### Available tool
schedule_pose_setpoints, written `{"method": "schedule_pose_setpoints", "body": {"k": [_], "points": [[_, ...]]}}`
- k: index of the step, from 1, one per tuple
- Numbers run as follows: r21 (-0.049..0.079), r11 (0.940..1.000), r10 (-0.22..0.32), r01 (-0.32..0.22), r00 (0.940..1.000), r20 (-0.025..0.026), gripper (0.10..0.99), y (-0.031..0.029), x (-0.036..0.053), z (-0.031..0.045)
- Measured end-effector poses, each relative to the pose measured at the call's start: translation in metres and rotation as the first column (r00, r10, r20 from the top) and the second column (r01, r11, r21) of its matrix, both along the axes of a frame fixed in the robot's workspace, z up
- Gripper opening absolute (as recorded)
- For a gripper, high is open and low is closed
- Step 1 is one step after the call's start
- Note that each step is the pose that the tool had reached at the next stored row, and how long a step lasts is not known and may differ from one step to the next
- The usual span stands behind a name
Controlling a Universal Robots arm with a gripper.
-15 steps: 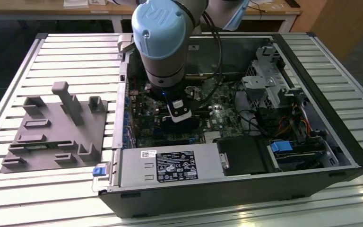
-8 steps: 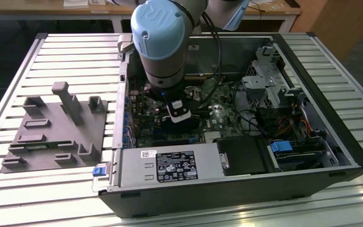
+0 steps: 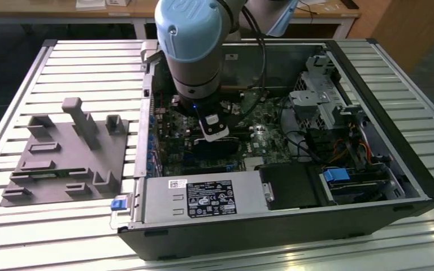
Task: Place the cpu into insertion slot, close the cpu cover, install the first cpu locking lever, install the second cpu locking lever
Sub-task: 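Install the second cpu locking lever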
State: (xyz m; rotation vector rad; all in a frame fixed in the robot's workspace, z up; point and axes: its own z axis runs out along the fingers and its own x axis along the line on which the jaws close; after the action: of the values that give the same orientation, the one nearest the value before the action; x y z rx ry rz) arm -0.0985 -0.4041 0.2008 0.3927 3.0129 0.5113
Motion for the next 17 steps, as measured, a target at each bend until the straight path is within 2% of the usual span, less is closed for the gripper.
{"method": "schedule_pose_setpoints", "body": {"k": [11, 17], "points": [[0.0, 1.0, 0.0, 0.0, 1.0, 0.0, 0.102, 0.0, 0.0, 0.0241], [-0.007, 1.0, -0.006, 0.006, 1.0, -0.0011, 0.102, 0.0, 0.0043, 0.0262]]}}
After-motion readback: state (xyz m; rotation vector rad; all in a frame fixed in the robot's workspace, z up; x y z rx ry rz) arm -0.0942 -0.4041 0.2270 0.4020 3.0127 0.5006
